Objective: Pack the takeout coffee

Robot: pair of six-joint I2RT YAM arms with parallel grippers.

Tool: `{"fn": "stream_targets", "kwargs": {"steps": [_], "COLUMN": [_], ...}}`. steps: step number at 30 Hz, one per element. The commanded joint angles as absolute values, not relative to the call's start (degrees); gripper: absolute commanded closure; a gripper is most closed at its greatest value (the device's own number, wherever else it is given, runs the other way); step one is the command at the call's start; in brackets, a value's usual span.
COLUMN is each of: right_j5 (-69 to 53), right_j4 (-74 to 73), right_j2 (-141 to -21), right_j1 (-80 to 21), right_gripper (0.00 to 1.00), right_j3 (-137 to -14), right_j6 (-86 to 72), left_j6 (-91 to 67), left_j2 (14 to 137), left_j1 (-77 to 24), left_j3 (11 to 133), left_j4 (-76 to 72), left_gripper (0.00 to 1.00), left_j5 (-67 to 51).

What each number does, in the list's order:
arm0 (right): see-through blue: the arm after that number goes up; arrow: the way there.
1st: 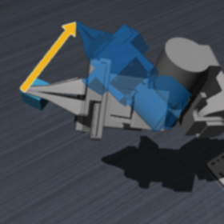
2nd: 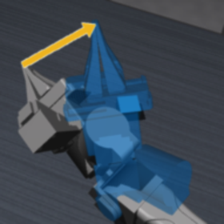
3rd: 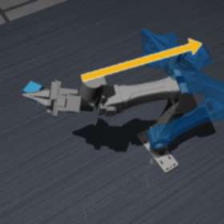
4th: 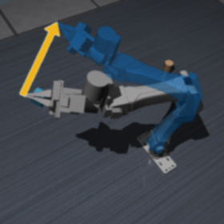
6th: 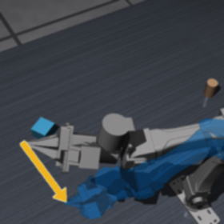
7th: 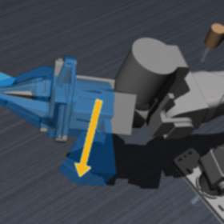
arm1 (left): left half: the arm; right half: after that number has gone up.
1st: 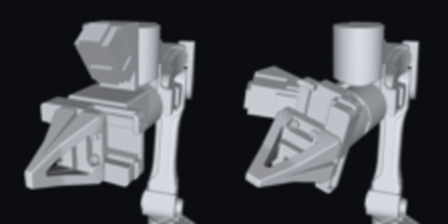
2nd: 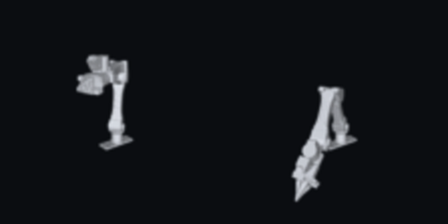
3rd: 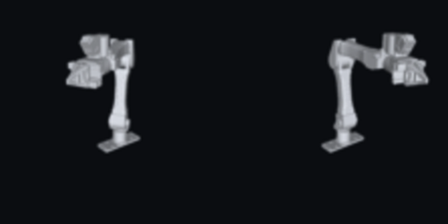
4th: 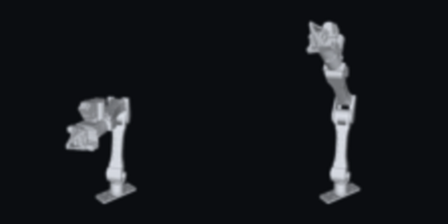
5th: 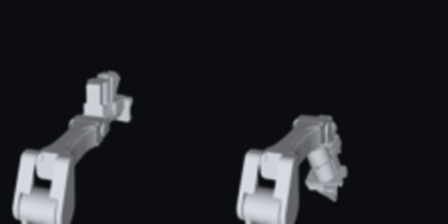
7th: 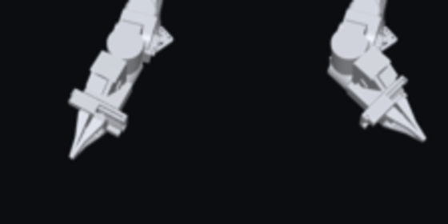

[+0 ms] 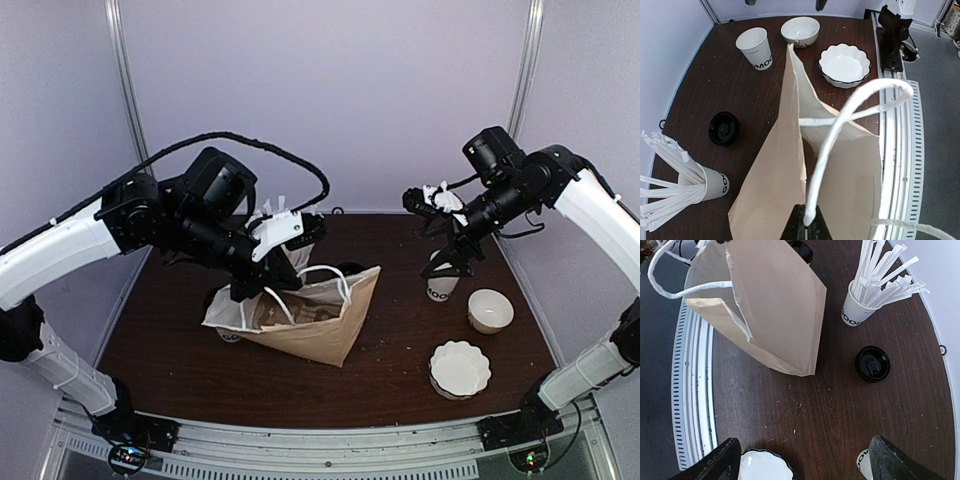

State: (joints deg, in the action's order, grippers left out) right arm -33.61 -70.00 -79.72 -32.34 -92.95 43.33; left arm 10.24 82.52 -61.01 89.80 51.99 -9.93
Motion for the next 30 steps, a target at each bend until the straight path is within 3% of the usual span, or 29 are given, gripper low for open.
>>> {"fn": "stream_targets", "kwargs": {"steps": [1,5,19,30], "right_j5": [-33.66,-33.57,-32.06,-30.12], "right_j4": [-67.75,-67.64,-67.66,-64.88], "right_j2": [-78.77,-79.26,-79.63,-76.91], "right_j1": [-31.9,-31.9,-31.89,-31.9], "right_gripper": [0.07,0.07,0.07,0.06], "right_j3": [-92.59,-92.59,-90.29,-86.92], "right_j6": [42.04,41.91,41.63,40.99], "left_j6": [5.9,4.12,-6.92,2.79], "left_j2": [76.42,73.14,63.7,71.03], "left_j1": [-64.97,-68.79,-81.0,-80.36], "left_j3": [85.58,83.31,66.45,75.4], "left_j4": [43.6,43.51,32.94,33.09], "left_gripper": [1.0,1.0,1.0,1.0], "left_j5": [-6.52,-1.15,-1.88,25.41]}}
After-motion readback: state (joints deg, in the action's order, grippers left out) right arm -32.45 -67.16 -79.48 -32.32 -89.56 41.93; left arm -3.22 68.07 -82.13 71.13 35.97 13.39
